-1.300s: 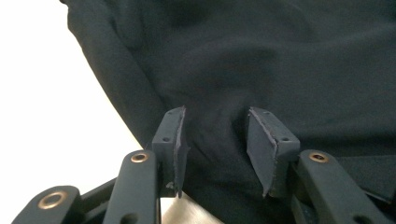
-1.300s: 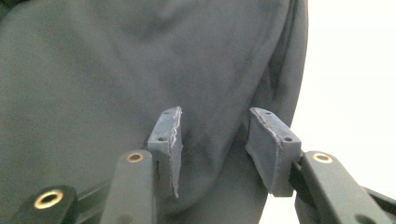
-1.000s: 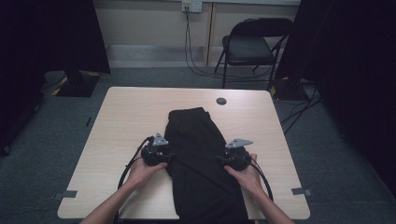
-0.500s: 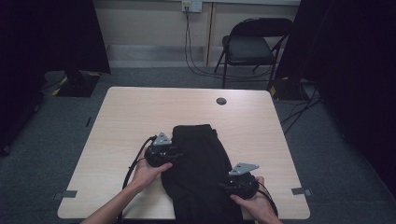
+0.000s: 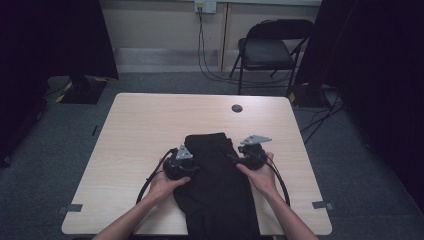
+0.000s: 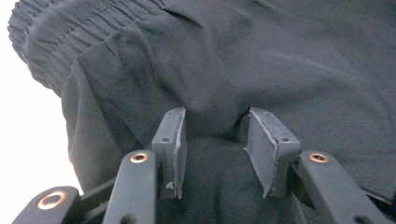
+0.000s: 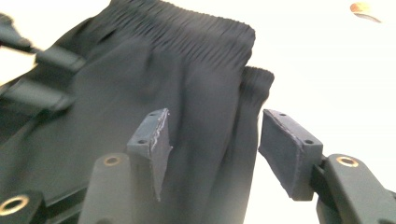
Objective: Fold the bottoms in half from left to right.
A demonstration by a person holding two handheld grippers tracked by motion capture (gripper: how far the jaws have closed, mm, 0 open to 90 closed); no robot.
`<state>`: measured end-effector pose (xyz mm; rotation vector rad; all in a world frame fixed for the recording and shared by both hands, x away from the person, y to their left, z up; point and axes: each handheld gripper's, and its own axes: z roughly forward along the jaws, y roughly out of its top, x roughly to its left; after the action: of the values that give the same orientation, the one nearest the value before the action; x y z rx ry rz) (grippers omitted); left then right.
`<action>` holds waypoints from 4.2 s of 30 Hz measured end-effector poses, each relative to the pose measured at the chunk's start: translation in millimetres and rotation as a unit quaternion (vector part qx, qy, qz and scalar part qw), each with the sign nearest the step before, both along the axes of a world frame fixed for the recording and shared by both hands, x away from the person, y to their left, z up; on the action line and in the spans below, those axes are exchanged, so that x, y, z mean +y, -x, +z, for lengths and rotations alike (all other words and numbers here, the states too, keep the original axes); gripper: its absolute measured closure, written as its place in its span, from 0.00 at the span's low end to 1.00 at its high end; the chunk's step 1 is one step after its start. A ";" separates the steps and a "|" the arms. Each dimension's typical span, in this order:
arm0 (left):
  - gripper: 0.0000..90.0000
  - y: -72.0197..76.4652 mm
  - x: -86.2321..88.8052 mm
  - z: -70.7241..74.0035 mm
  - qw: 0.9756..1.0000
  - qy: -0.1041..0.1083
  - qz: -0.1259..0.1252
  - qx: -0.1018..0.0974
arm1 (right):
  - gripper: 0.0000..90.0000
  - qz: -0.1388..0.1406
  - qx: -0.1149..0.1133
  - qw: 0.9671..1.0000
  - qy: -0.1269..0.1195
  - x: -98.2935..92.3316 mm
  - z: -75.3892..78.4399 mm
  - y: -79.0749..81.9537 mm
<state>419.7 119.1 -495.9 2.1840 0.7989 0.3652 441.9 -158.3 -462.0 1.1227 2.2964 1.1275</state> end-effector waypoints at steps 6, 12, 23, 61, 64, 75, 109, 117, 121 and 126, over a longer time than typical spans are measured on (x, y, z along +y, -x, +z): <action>0.64 0.5 1.3 -0.3 1.000 0.005 0.001 0.005 | 0.43 -0.027 0.012 1.000 0.007 17.2 -17.1 -39.8; 0.64 -0.6 9.5 3.1 1.000 0.008 0.003 0.014 | 0.41 -0.032 0.038 0.999 0.004 14.4 -36.0 -45.7; 0.42 -25.8 42.6 9.7 0.994 0.063 0.077 0.042 | 0.74 -0.007 0.028 0.999 0.030 19.4 -33.8 -37.3; 0.97 -52.3 67.8 110.5 0.983 0.148 0.094 -0.062 | 0.94 0.018 -0.057 0.992 -0.109 35.5 80.4 -37.9; 0.97 -58.3 73.9 135.2 0.980 0.150 0.100 -0.084 | 0.94 0.022 -0.076 0.990 -0.118 42.8 104.3 -41.9; 0.97 -94.2 86.3 239.3 0.961 0.180 0.129 -0.165 | 0.94 0.008 -0.145 0.979 -0.143 60.2 204.9 -76.5; 0.95 62.3 64.6 81.8 0.988 0.153 -0.004 0.004 | 0.94 0.095 -0.024 0.988 -0.123 2.2 75.3 54.4; 0.94 65.6 54.6 45.0 0.993 0.099 -0.006 0.063 | 0.93 0.075 0.022 0.993 -0.086 0.3 18.3 74.7; 0.94 52.2 49.7 27.6 0.993 0.077 0.006 0.087 | 0.93 0.071 0.058 0.995 -0.046 11.0 -13.0 64.4; 0.92 39.4 46.0 14.2 0.995 0.039 0.022 0.084 | 0.92 0.063 0.073 0.995 -0.021 14.7 -31.4 48.3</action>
<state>380.3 165.1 -481.8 2.1459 0.9400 0.1694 393.6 -143.6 -493.4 1.1241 2.4958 1.1814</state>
